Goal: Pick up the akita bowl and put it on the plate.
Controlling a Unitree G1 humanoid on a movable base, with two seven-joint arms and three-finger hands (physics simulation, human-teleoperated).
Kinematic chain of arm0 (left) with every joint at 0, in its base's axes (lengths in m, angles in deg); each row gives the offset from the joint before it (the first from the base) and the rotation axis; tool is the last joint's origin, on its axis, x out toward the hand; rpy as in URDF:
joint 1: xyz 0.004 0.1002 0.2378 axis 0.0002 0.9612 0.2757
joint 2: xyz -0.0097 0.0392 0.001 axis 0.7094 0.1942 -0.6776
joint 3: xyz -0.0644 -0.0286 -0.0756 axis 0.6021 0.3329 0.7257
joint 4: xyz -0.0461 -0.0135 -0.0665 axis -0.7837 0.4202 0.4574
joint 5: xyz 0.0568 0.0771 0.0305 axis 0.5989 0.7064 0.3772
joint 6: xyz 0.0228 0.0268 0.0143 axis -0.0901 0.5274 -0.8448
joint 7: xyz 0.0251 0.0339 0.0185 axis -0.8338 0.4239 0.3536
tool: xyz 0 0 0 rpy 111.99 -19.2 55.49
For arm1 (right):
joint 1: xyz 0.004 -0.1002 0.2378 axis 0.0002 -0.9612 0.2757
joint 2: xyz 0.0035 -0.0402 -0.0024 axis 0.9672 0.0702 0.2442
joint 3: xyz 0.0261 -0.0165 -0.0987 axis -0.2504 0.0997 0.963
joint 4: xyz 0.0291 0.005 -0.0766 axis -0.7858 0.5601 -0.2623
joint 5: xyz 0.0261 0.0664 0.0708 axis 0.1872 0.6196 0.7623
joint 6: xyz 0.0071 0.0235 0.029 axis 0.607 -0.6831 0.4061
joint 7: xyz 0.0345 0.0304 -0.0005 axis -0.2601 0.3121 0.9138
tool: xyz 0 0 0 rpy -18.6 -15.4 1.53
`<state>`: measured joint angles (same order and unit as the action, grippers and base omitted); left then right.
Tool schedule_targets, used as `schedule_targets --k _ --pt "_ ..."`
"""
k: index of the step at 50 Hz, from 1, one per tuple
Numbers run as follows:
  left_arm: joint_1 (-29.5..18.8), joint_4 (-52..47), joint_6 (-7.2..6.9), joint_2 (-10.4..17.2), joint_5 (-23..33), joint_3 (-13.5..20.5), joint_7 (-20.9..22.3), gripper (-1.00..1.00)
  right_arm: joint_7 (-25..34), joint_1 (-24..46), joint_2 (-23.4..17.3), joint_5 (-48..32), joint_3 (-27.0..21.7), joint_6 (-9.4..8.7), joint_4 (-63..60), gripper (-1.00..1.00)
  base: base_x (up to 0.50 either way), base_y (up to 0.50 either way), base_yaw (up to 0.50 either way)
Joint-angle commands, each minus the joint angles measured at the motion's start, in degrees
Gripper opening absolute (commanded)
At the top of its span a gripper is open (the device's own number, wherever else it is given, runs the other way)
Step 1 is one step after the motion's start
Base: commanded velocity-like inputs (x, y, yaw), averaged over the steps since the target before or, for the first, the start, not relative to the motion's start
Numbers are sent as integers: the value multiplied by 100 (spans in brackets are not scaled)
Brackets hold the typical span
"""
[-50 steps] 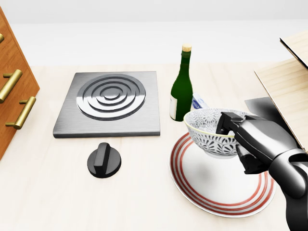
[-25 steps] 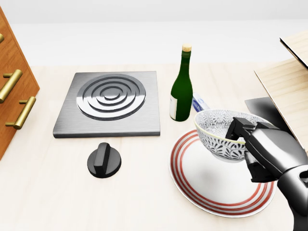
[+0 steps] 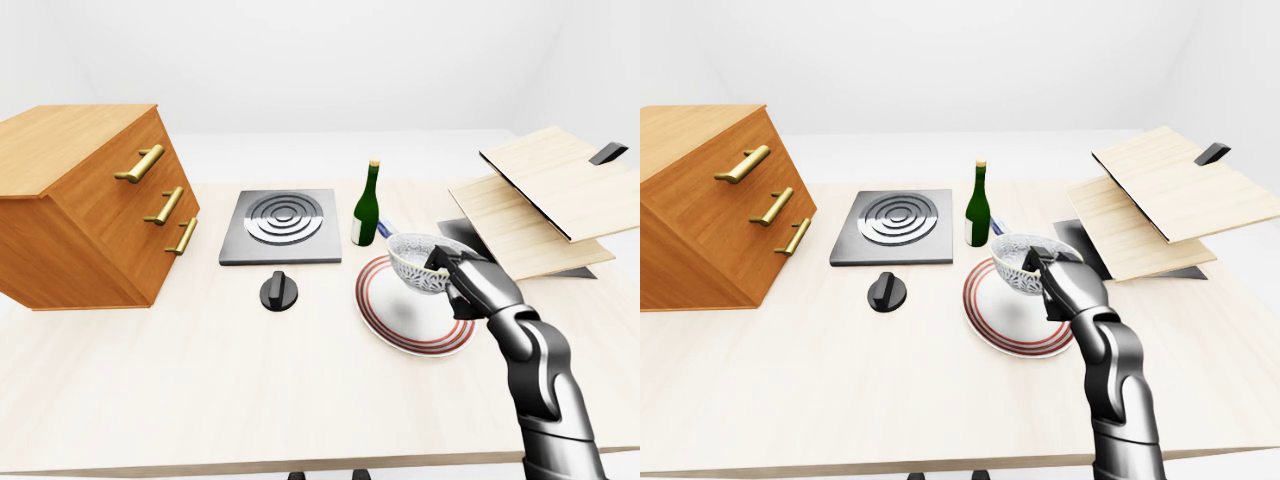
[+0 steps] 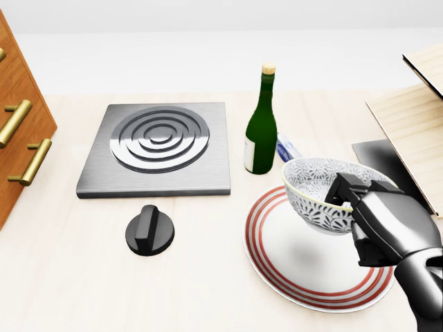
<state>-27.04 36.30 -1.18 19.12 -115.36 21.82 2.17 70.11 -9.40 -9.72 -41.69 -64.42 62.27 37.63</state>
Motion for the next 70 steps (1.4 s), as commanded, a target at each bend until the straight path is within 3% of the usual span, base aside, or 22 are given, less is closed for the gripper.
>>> schedule_targets --k 1,70 --pt "0 -1 0 0 2 1 -2 100 -216 -5 15 1 -17 0 -9 -100 0 0 0" --pt "-1 -4 0 0 -4 3 -2 100 -709 -225 95 -291 160 0 487 -100 0 0 0"
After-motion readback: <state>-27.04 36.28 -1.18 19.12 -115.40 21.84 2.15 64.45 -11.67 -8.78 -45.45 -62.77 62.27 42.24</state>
